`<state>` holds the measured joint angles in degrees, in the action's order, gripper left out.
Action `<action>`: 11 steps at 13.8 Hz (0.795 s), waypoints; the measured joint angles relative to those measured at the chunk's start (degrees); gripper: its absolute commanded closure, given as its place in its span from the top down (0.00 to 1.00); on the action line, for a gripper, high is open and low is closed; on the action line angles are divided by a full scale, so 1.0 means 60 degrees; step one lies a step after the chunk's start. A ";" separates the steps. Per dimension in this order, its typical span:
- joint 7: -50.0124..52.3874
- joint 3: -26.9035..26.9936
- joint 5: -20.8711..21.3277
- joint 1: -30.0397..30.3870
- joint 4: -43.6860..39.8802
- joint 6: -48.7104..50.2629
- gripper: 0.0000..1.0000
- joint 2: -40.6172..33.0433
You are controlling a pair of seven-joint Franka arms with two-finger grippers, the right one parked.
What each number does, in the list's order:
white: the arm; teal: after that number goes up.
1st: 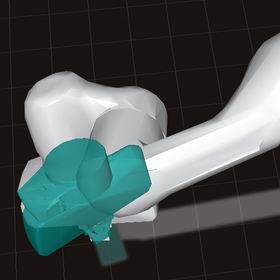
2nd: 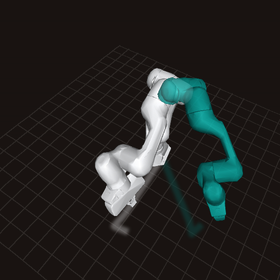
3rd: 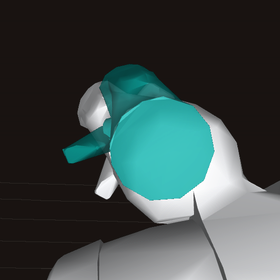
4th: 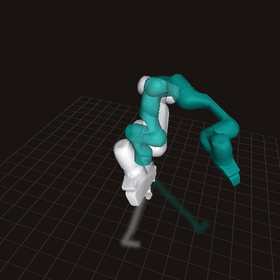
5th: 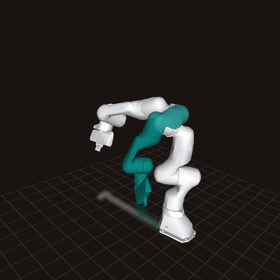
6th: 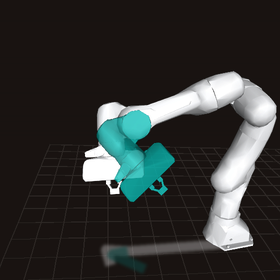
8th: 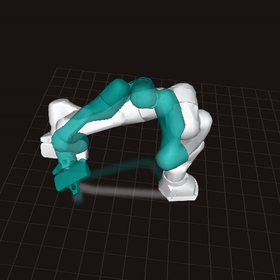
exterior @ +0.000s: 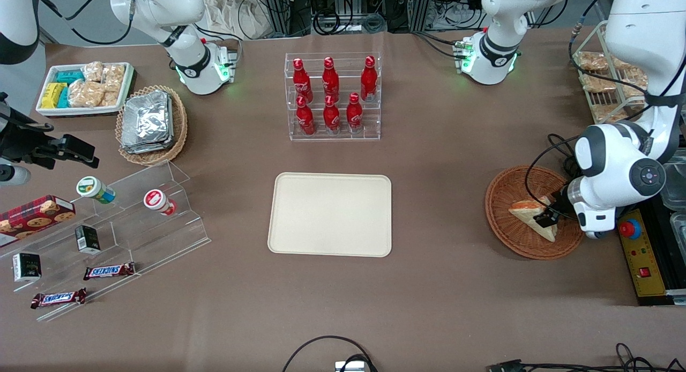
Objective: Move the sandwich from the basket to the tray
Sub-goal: 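Lower the left gripper and close it on the wrapped triangular sandwich, then lift the sandwich and carry it with the left gripper over the cream tray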
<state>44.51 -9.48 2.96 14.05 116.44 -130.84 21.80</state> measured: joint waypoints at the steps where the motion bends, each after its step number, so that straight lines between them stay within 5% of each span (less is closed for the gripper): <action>1: 0.0000 -0.0006 0.0000 -0.0003 0.0023 -0.0013 0.55 0.0031; 2: 0.0000 -0.0012 0.0000 -0.0009 0.0029 -0.0013 0.01 0.0057; 7: -0.0019 -0.0118 0.0001 -0.0040 -0.0290 0.0268 0.00 -0.0078; 11: -0.0453 -0.0369 0.0010 -0.0061 -0.1767 0.2120 0.00 -0.0325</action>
<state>41.79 -11.69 3.02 13.69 105.84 -118.13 19.85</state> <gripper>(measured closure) 0.722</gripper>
